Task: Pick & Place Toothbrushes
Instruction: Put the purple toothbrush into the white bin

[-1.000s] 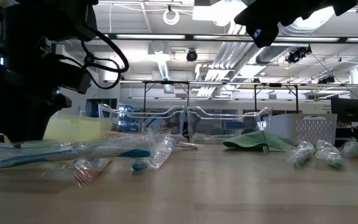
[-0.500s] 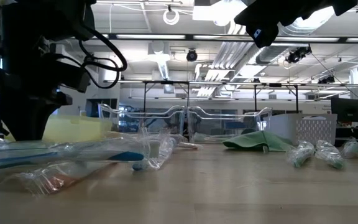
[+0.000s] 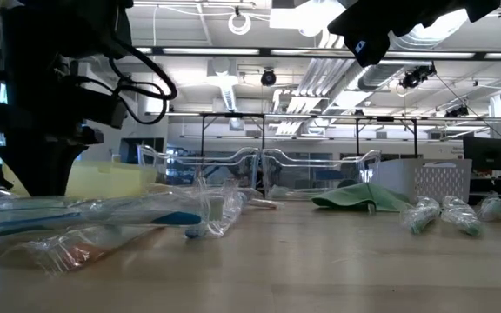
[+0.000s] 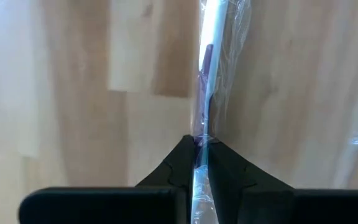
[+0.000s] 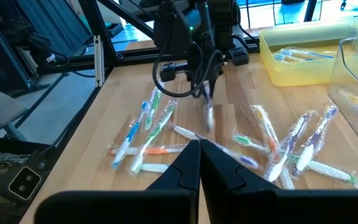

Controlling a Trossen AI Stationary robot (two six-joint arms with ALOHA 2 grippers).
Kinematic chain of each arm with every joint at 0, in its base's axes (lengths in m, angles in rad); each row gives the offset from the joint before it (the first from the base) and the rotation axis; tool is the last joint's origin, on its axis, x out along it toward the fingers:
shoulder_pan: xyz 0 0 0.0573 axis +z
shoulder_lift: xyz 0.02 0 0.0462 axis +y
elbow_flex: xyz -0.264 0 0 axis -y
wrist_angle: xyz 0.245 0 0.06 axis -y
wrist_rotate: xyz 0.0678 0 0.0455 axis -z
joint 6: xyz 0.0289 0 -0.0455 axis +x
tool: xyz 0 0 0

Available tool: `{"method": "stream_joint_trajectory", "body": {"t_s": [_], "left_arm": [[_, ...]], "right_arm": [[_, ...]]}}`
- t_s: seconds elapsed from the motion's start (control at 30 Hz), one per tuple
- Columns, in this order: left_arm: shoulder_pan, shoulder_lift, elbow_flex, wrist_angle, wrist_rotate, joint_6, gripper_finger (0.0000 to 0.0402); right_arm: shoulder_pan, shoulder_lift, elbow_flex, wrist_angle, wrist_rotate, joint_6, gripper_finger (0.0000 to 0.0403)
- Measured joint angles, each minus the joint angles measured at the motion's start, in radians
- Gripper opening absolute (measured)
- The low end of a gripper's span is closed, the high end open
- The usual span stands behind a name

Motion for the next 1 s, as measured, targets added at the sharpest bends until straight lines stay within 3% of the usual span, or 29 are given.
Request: {"method": "stream_joint_trajectory", "body": {"t_s": [0.8,1.0], "left_arm": [[-0.001,-0.009,0.004,-0.036,-0.02,0.036,0.0029],[0.006,-0.009,0.088,-0.096,-0.096,0.114,0.0028]], "right_arm": [[0.0,0.0,0.0,-0.028,0.0,0.028,0.0002],[0.0,0.0,0.0,-0.035,0.0,0.026,0.0002]]}}
